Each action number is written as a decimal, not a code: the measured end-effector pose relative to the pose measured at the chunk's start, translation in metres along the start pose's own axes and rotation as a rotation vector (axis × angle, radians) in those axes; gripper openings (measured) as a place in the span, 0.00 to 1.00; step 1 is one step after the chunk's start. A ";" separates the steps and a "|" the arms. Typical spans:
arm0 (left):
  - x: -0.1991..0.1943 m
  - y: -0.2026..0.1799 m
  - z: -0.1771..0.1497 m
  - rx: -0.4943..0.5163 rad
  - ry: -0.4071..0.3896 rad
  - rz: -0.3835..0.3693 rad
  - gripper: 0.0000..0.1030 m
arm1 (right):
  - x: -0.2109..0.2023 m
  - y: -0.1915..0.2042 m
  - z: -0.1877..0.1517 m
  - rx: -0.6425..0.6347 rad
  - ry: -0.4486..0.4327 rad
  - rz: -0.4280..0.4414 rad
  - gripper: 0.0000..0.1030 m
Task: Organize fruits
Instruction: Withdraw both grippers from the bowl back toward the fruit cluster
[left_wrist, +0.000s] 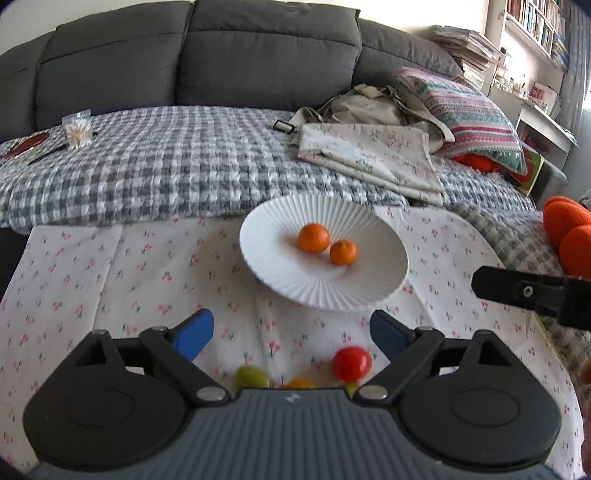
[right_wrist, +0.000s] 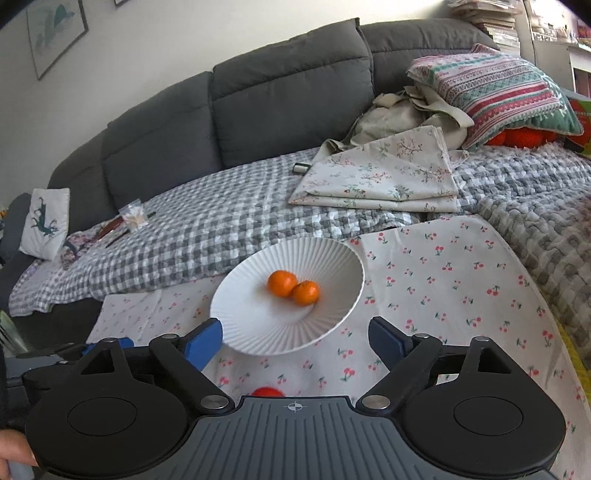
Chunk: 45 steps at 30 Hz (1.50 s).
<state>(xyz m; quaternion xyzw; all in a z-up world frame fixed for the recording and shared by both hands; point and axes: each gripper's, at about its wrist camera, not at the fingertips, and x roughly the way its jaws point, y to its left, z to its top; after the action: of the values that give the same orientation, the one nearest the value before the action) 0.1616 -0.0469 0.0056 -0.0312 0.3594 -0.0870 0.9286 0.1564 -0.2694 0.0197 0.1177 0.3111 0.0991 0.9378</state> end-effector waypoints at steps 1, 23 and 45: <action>-0.002 0.000 -0.003 0.002 0.004 0.001 0.91 | -0.003 0.001 -0.003 0.001 0.002 0.002 0.86; -0.029 0.008 -0.055 -0.009 0.088 -0.011 0.97 | -0.039 -0.003 -0.054 -0.024 0.081 0.043 0.92; 0.004 -0.061 -0.093 0.417 0.087 -0.159 0.63 | -0.032 -0.019 -0.064 -0.014 0.130 -0.022 0.92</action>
<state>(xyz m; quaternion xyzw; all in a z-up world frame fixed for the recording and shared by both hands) 0.0934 -0.1066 -0.0583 0.1369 0.3700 -0.2337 0.8887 0.0951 -0.2856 -0.0175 0.1012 0.3718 0.0982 0.9175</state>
